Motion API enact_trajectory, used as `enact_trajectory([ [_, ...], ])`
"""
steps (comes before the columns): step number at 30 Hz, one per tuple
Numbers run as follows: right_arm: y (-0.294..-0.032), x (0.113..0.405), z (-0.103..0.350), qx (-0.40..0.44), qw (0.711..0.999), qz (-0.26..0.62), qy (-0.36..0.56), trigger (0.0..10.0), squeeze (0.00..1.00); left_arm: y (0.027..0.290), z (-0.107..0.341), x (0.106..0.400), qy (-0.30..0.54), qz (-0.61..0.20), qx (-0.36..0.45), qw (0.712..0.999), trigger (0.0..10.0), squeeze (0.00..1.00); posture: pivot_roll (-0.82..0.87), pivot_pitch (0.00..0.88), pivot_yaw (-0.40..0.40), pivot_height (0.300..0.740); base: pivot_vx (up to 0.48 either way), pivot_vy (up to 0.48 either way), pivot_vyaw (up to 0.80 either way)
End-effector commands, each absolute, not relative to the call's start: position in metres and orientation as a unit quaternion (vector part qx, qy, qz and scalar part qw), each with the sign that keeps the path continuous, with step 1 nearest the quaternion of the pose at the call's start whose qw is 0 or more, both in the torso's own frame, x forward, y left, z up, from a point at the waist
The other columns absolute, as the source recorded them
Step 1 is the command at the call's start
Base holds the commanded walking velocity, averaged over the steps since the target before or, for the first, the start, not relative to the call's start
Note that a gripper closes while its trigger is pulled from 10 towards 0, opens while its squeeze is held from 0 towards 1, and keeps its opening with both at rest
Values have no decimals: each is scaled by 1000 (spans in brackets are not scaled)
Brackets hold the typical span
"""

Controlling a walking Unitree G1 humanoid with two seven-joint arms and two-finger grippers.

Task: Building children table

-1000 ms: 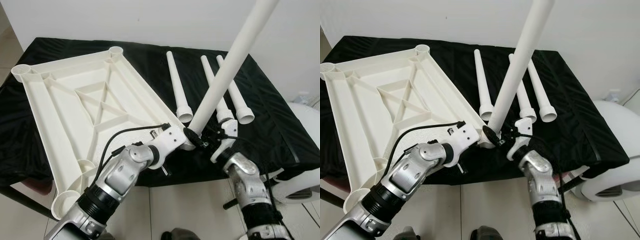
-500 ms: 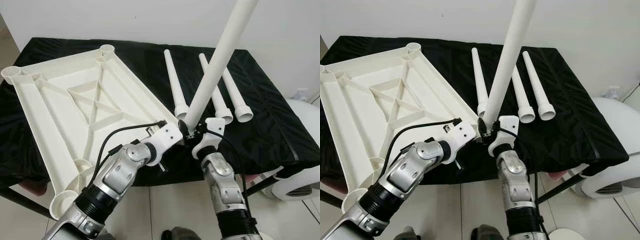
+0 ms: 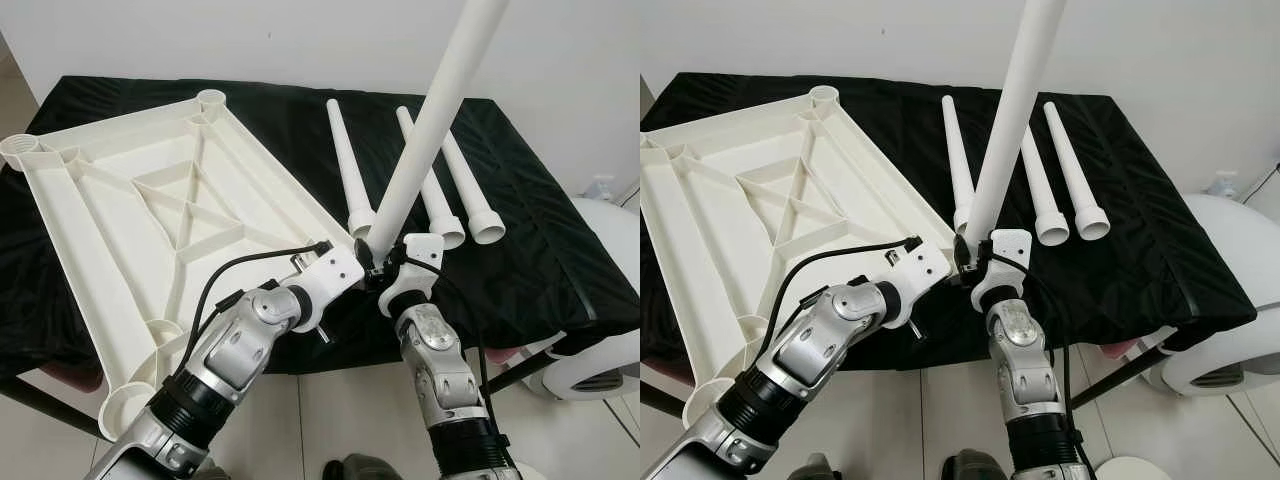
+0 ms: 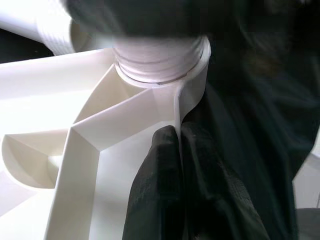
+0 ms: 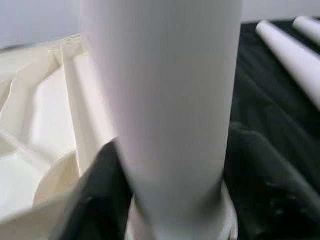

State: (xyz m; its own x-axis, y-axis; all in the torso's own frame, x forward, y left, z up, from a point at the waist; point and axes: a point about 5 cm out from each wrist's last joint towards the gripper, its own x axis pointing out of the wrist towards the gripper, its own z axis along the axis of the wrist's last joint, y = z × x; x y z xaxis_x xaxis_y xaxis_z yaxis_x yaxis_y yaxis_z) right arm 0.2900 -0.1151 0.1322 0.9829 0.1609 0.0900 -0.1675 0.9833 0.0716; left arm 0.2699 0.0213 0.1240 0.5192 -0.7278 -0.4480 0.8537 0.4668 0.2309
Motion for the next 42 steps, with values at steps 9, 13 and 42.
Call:
enact_trajectory([
  [9, -128, 285, 144, 50, 985, 141, -86, 10000, 1000, 19, 105, 258, 186, -488, 217, 824, 10000, 0, -12, 0, -68, 740, 0, 0, 0],
  [13, -140, 280, 143, 27, 971, 219, -88, 10000, 0, 19, 105, 258, 186, -490, 219, 823, 10000, 0, -16, 0, -63, 740, 0, 0, 0],
  [42, -194, 312, 126, -25, 934, 356, -20, 1765, 0, 19, 108, 260, 183, -489, 219, 824, 10000, 0, -7, 3, -54, 740, 0, 0, 0],
])
